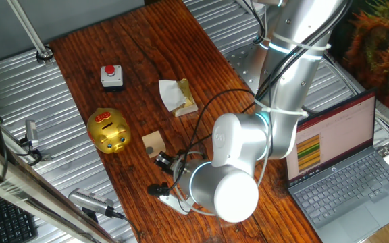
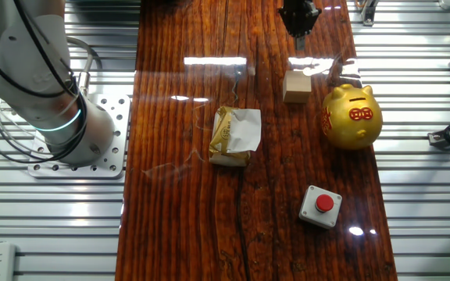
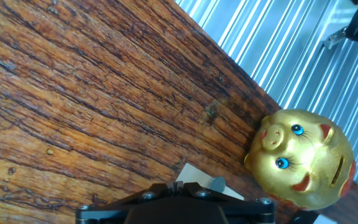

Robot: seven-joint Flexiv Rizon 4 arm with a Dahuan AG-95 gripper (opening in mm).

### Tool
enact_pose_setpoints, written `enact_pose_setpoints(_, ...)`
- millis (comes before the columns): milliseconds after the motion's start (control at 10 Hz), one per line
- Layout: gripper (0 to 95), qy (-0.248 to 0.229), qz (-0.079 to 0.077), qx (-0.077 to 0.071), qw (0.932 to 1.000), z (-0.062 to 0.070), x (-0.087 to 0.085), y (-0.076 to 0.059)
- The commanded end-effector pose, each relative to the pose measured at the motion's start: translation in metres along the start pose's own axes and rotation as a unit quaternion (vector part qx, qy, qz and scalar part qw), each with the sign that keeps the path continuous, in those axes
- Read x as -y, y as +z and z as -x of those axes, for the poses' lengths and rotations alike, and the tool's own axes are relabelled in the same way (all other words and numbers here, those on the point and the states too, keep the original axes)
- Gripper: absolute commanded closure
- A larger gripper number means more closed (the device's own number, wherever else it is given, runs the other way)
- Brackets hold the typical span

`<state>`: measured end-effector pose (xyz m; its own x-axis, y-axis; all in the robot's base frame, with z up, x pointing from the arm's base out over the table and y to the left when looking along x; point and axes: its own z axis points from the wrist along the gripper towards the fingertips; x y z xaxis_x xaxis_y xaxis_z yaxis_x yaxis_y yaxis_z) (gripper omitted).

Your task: Drop coins into a piggy bank

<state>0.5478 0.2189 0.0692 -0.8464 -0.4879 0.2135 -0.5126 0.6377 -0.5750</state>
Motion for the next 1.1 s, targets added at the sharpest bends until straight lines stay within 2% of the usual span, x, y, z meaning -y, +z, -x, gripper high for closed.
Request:
enact_pose_setpoints(100, 95.0, -0.005, -0.003, 0.000, 1.0000, -0.0004, 0.0019, -0.0008)
enact_pose_setpoints(1100, 95.0, -0.008, 0.000, 0.003, 1.0000, 0.0001, 0.0044, -0.0012)
